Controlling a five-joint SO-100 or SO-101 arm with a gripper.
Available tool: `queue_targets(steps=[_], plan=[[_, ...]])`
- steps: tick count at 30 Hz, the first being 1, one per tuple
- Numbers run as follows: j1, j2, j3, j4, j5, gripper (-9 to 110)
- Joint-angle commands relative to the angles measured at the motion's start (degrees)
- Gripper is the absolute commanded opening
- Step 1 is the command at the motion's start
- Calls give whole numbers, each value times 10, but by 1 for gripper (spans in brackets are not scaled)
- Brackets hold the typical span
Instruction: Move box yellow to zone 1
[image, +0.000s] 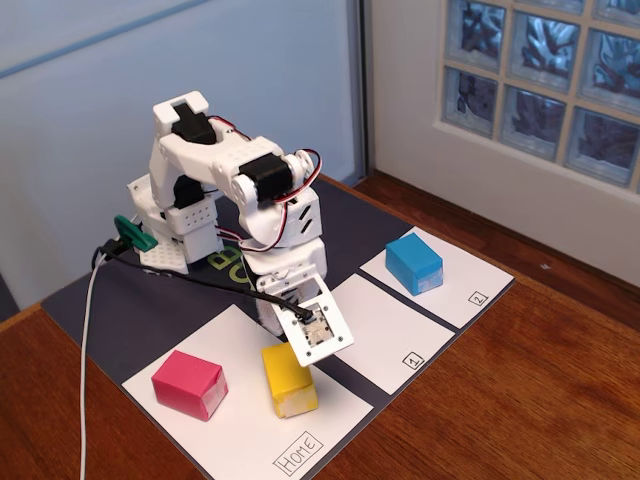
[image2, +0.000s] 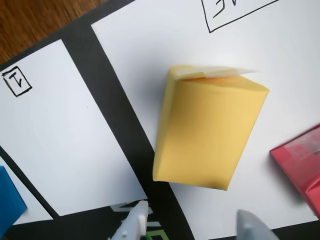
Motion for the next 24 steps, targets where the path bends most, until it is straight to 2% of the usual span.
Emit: queue_targets(steps=[1,6,24], plan=[[2,-3,-23,-18,11,36],[2,-14,-23,-26,23,42],[-4,-130,-83,-61,42,42]])
